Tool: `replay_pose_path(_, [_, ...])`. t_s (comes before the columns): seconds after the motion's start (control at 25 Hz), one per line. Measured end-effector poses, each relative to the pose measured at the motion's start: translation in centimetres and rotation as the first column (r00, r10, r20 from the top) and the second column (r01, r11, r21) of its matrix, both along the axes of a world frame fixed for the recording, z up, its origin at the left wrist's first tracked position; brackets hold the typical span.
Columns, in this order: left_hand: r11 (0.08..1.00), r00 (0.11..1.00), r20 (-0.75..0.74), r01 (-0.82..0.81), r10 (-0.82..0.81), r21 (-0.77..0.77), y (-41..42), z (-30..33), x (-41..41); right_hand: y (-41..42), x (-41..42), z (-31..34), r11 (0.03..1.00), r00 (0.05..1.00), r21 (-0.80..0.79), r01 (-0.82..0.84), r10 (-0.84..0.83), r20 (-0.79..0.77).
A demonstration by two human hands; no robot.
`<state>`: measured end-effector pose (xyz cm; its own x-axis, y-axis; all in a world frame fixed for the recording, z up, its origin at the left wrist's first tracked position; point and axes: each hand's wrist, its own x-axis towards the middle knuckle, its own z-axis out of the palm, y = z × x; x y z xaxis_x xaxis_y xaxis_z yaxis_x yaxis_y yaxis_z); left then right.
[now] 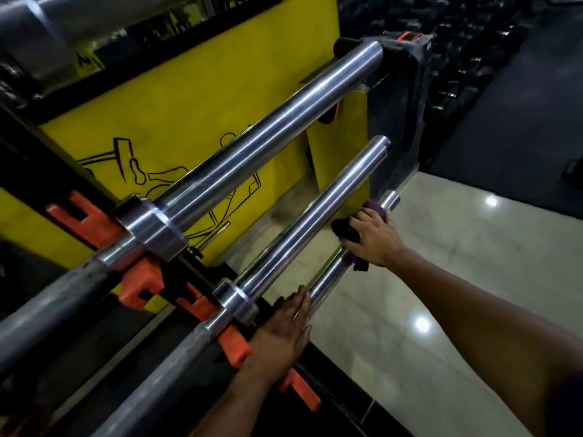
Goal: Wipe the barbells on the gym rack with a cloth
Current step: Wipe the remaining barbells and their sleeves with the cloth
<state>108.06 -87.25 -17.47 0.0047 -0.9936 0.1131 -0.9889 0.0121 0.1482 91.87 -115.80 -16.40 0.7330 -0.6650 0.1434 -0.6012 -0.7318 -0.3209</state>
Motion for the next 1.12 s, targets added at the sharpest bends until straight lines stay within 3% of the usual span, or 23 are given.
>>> replay_pose_path(0.16, [0.988,0.997,0.079,0.019,-0.007,-0.152,-0.3,-0.9,0.2,0.6,2.2,1.4,0.999,0.998,0.022,0.045,-0.045,-0.039])
replay_pose_path(0.36, [0.982,0.995,0.096,0.031,-0.013,-0.185,-0.3,-1.5,0.1,1.6,-2.6,-0.7,0.931,0.928,-0.072,-0.358,0.363,0.082])
replay_pose_path(0.44, [0.982,0.994,0.109,0.030,-0.010,-0.188,-0.3,-1.7,0.3,-0.4,-3.2,-0.2,0.952,0.948,-0.056,-0.300,0.304,0.089])
replay_pose_path(0.56, [0.983,0.996,0.088,0.024,-0.008,-0.181,-0.3,-1.9,0.4,0.3,1.5,1.8,0.998,1.000,0.060,-0.022,0.020,0.023])
replay_pose_path(0.64, [0.985,0.997,0.072,0.018,-0.006,-0.170,0.0,-2.1,0.4,2.9,3.8,1.9,0.998,0.998,0.022,-0.059,0.059,-0.034])
replay_pose_path(0.8, [0.994,0.999,0.047,-0.013,0.019,-0.112,0.0,-1.8,0.2,3.3,-1.2,-0.6,0.945,0.943,-0.036,-0.324,0.326,0.073])
replay_pose_path(0.88, [0.997,0.999,0.035,-0.020,0.022,-0.073,-0.2,-1.5,0.1,1.8,-0.8,-0.2,0.973,0.970,0.021,-0.230,0.228,0.079])
replay_pose_path(0.96, [0.999,1.000,0.004,-0.017,0.017,-0.044,-0.3,-1.0,0.1,2.4,1.9,1.7,0.996,1.000,0.087,-0.022,0.022,-0.005])
replay_pose_path(1.0, [1.000,1.000,-0.004,-0.016,0.016,-0.024,-0.3,-0.4,0.1,3.1,3.2,2.2,0.997,0.998,0.082,0.001,0.004,-0.062])
replay_pose_path(1.12, [0.998,0.997,-0.075,-0.021,0.026,0.067,0.1,1.4,-0.4,4.5,2.9,1.8,0.980,0.980,0.080,-0.184,0.189,-0.059])
